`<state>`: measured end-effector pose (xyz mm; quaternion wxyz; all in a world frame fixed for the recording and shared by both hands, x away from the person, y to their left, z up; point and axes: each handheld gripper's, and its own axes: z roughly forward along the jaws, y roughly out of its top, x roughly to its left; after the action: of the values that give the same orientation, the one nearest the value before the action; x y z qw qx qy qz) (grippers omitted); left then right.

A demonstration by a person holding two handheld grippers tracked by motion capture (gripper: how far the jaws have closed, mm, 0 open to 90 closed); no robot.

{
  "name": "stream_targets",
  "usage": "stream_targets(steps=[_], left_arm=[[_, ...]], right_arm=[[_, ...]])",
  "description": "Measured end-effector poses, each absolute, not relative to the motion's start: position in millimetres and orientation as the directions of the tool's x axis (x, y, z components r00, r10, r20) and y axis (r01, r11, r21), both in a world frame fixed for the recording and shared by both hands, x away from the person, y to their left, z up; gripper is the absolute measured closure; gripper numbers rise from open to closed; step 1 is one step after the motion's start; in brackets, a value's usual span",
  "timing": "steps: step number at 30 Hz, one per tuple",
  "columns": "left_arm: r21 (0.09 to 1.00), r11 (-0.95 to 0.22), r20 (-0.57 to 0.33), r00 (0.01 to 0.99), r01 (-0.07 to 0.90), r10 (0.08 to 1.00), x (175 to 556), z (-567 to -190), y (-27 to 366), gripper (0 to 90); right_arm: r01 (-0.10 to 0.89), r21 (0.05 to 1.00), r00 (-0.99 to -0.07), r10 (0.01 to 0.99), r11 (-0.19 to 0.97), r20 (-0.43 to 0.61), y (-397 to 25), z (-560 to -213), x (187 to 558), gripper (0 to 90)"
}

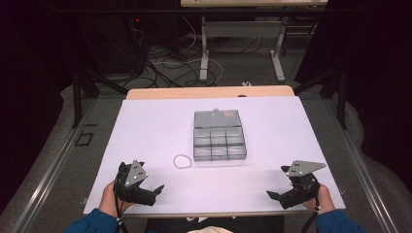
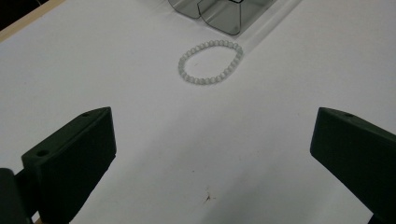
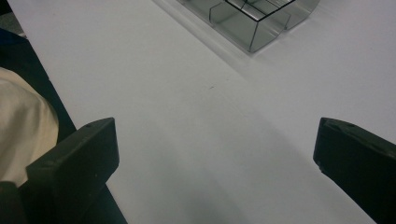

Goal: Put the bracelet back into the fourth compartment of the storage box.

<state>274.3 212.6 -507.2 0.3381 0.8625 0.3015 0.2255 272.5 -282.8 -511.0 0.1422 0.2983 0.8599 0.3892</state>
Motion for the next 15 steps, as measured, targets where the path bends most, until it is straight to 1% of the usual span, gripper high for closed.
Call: stream_targets(steps=[3,6,8,10,14,15], left_arm=[[0.720,-0.583,0.173,0.716,0.376,0.676,275.4,-507.8,211.5,0.3],[0.710,-0.591,0.179,0.714,0.383,0.677,276.9,-506.8,211.4,0.3],[0.712,-0.585,0.174,0.710,0.387,0.682,277.4,-506.7,210.5,0.4],[0.708,-0.586,0.176,0.707,0.393,0.685,278.2,-506.0,209.7,0.4],[0.712,-0.583,0.183,0.697,0.392,0.693,281.6,-504.7,207.1,0.5],[0.717,-0.571,0.170,0.694,0.400,0.700,282.5,-504.7,206.1,0.4]], right_arm=[[0.399,0.758,-0.781,0.624,0.516,-0.014,-282.1,-511.6,272.2,0.0],[0.398,0.753,-0.779,0.626,0.523,-0.023,-282.0,-511.3,271.7,0.0],[0.410,0.749,-0.779,0.628,0.520,-0.010,-281.6,-511.7,271.5,0.0],[0.395,0.754,-0.783,0.621,0.525,-0.022,-281.4,-511.8,272.9,0.0],[0.414,0.745,-0.778,0.629,0.523,-0.009,-280.8,-511.5,271.5,0.0],[0.412,0.741,-0.781,0.624,0.530,-0.012,-281.3,-511.2,272.1,0.0]])
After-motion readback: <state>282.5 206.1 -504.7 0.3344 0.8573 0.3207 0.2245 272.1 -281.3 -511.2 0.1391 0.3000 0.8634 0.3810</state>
